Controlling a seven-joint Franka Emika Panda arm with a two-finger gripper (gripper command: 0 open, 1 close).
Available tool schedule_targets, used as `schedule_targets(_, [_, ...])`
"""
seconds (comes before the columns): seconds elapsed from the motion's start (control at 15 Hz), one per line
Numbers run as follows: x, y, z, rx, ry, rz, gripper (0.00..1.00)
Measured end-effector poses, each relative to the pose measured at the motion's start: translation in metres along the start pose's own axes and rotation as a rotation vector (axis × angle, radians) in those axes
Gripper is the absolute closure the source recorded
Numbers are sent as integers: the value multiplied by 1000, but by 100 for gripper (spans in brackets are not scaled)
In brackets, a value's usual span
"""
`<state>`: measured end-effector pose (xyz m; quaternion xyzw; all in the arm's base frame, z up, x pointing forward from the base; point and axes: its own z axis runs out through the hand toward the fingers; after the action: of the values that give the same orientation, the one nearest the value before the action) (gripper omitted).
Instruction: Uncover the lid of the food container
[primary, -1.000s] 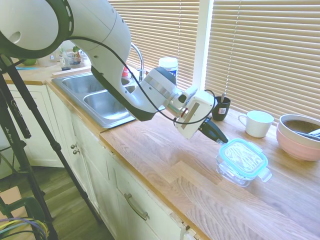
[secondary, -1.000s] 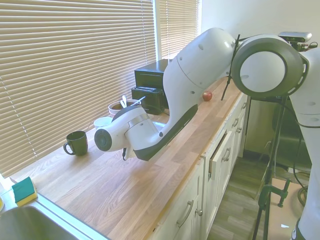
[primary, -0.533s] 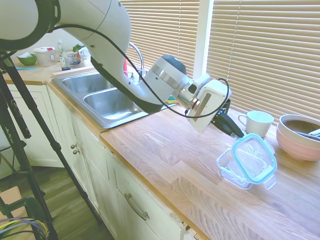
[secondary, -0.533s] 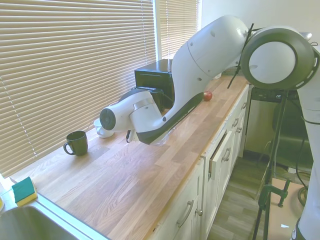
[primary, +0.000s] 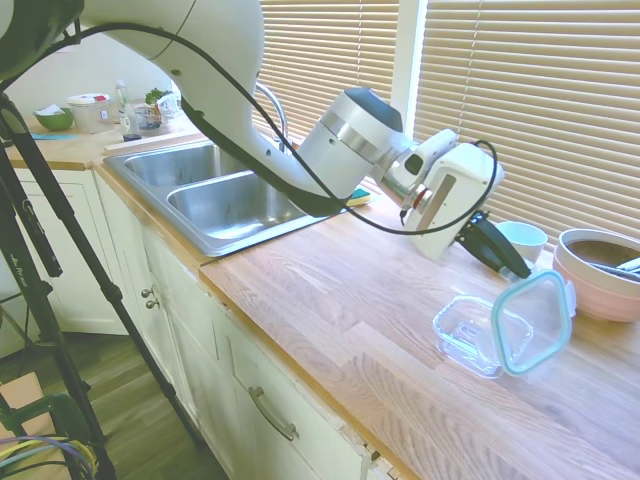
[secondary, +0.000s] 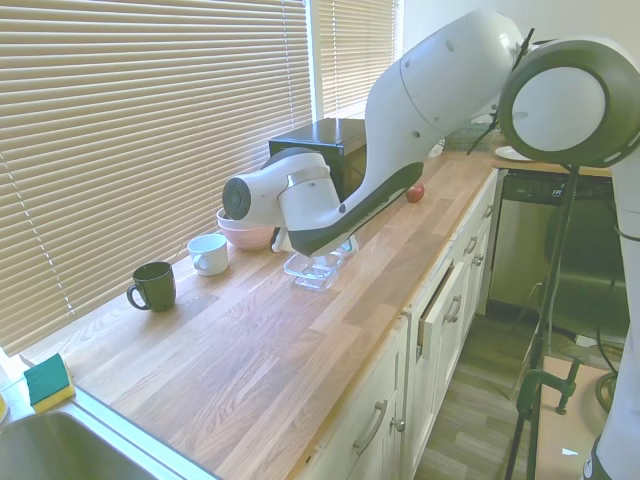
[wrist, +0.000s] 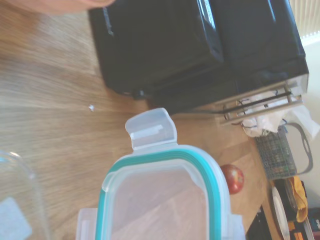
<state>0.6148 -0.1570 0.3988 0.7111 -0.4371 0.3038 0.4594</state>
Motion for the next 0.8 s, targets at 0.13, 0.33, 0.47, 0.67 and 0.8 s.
schedule_targets(0.13, [8,10,18,-17,-8,19,100])
schedule_targets(0.33, [30,19,13,-6,7,52,100])
schedule_targets(0.47, [46,22,-7,22,25,67,100])
schedule_targets(0.67, [62,18,-51,82,55,88,100])
schedule_targets(0.8, [64,14,-84,118,72,90,100])
